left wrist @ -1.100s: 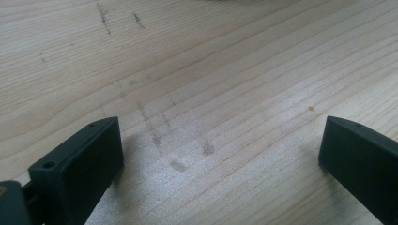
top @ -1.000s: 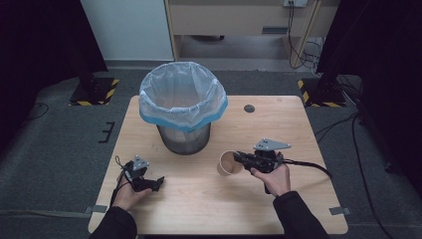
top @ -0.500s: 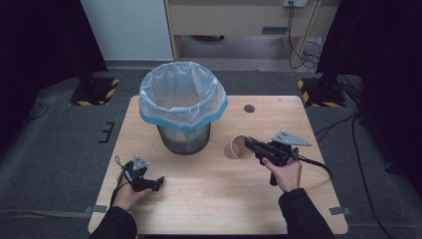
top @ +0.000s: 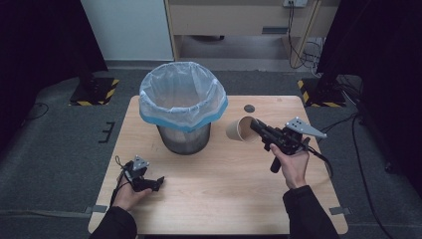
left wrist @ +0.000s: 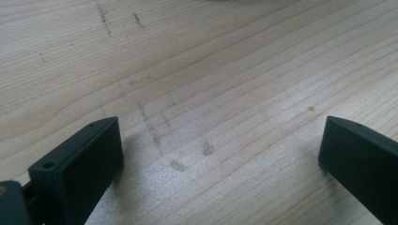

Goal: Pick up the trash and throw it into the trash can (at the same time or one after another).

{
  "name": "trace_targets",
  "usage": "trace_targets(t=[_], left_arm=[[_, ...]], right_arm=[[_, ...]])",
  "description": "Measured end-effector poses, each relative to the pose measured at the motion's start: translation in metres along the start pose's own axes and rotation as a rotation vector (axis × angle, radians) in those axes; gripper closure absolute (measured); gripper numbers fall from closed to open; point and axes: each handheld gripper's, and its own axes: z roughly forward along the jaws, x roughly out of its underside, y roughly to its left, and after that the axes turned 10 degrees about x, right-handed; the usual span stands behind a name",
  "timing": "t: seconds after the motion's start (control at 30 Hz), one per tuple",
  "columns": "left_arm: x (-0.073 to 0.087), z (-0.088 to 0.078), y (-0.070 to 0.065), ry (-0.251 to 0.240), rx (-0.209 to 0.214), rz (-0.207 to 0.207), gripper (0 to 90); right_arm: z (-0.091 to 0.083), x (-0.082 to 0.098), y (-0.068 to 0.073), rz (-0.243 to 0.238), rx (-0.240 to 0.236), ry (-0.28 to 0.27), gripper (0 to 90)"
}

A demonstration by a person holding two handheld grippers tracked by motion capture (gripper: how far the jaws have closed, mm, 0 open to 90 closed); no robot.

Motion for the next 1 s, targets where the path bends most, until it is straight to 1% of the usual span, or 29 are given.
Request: trace_targets(t=[0.13,0.3,0.5,0.67,1.0], left_arm=[[0.000,0.000,0.000,0.000,0.000,0.000,0.0],[0.000,0.000,0.000,0.000,0.000,0.000,0.0],[0.000,0.000,0.000,0.000,0.000,0.000,0.0],[0.000,0.000,0.000,0.000,0.000,0.000,0.0],[0.000,0.000,0.000,0.000,0.000,0.000,0.0]], right_arm=[[-0.001,-0.012,0.001,0.018,-0.008,-0.048,83.9],[0.003,-0.023,0.006,0.031,-0.012,-0.084,84.0],[0.017,-0.041,0.016,0.048,-0.024,-0.132,84.0],[0.026,-0.053,0.023,0.064,-0.038,-0.161,84.0],[0.050,-0.077,0.039,0.066,-0.042,-0.205,83.9]])
